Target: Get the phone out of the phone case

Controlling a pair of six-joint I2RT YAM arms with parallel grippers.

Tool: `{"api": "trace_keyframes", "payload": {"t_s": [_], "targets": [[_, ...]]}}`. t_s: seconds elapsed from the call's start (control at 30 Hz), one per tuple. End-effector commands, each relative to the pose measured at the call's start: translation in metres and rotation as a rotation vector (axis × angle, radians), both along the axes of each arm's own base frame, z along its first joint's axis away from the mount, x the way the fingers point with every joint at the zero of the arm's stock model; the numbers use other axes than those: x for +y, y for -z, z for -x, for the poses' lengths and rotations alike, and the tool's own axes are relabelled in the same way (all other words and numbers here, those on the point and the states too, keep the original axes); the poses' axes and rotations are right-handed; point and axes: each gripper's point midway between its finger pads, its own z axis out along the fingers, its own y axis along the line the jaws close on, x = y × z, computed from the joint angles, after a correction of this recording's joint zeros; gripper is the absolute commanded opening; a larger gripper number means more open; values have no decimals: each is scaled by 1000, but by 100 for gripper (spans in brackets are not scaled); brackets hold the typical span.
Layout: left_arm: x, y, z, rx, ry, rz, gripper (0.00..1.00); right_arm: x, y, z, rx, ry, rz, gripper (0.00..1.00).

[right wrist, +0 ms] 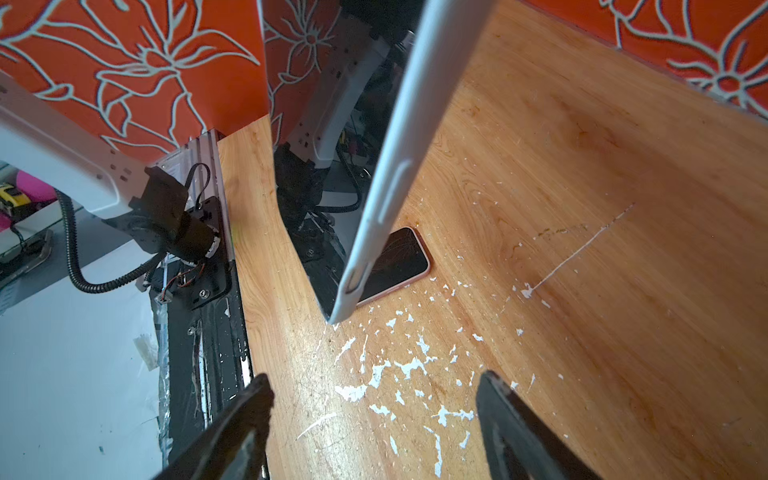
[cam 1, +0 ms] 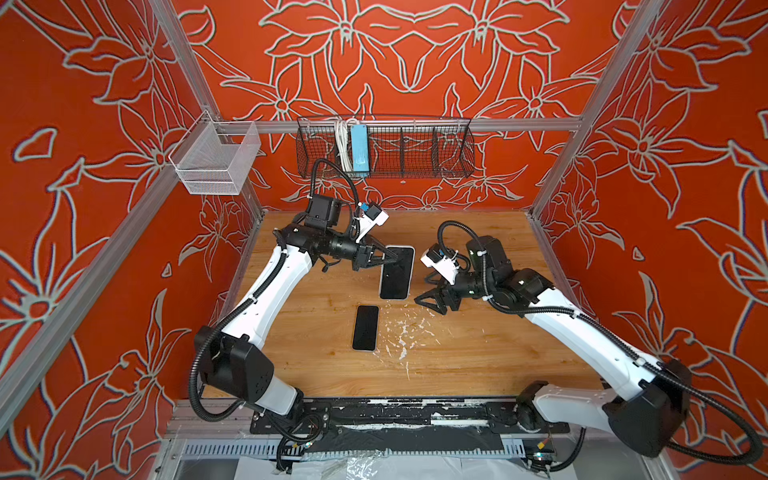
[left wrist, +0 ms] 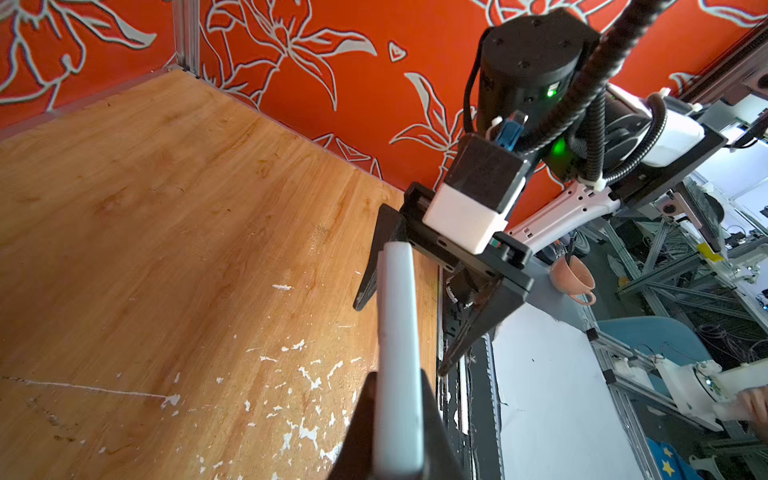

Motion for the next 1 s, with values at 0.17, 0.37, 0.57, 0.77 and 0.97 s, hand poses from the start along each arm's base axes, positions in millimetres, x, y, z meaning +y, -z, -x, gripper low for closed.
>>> {"api": "trace_keyframes", "payload": {"t_s": [0.17, 0.37, 0.57, 0.77, 0.97], "targets": [[-3, -13, 8, -14, 66, 60, 0, 13, -10, 10, 19, -121, -56, 70], [-3, -16, 9, -13, 70, 70, 0, 18, -7, 13, 60, -144, -62, 61], [-3, -23, 12, -16, 82, 88, 0, 23, -2, 19, 78, -176, -45, 55], [-4, -30, 17, -22, 101, 112, 0, 29, -1, 26, 89, -206, -51, 49], [-7, -34, 20, -23, 117, 124, 0, 34, -2, 27, 89, -219, -60, 43]]}}
